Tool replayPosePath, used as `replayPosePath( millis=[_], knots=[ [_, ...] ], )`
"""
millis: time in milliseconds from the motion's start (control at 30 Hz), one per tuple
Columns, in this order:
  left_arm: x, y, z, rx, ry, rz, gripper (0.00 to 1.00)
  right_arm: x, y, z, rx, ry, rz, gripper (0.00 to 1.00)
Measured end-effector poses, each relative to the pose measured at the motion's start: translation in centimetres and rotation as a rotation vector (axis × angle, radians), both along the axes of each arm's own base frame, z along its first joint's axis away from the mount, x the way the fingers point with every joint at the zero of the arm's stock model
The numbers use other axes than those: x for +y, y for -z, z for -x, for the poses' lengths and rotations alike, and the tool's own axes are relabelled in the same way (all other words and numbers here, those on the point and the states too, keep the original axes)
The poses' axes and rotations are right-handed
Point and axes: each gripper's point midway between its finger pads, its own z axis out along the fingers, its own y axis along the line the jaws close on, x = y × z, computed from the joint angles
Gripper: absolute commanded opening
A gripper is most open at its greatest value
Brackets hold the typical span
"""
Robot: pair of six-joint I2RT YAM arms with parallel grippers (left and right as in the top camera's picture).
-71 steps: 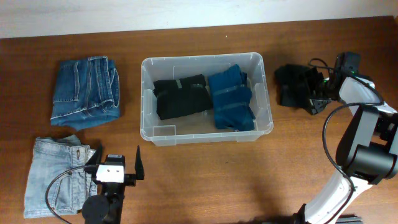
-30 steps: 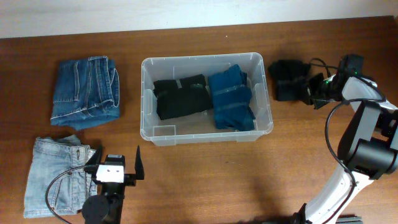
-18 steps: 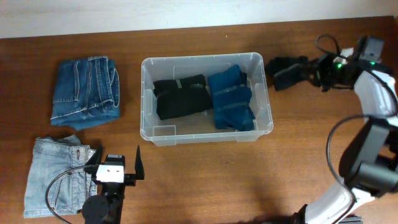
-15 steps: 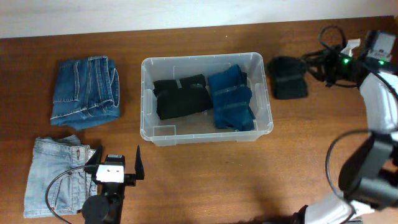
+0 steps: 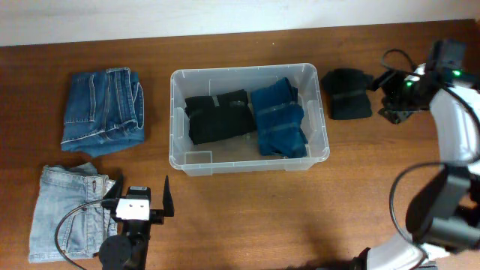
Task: Pack container
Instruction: 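Lower the right gripper and grasp the black garment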
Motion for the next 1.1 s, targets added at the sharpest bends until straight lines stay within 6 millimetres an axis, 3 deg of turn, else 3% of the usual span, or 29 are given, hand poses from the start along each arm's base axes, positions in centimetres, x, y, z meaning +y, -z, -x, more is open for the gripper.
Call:
replayPosePath(
  millis=[200,367,767,933,1100],
  knots=[
    [0.0,0.0,0.0,0.000,0.000,0.000,0.99,0.7,6.1,-0.9,0.125,0.004,-0.013,0.75],
    [0.0,0.0,0.0,0.000,0.000,0.000,0.99,0.5,9.1,-1.4,0.171,0.029,-0.028,0.75],
    [0.0,0.0,0.0,0.000,0.000,0.000,0.99,-0.1,10.0,-3.3,0.134,0.102,-0.031,0.76],
    [0.0,0.0,0.0,0.000,0.000,0.000,0.99,1.0,11.8,-3.7,0.159,0.100,-0.038,0.76],
    [0.0,0.0,0.0,0.000,0.000,0.000,1.00,1.4,11.9,-4.2,0.148,0.098,-0.034,0.77]
  ],
)
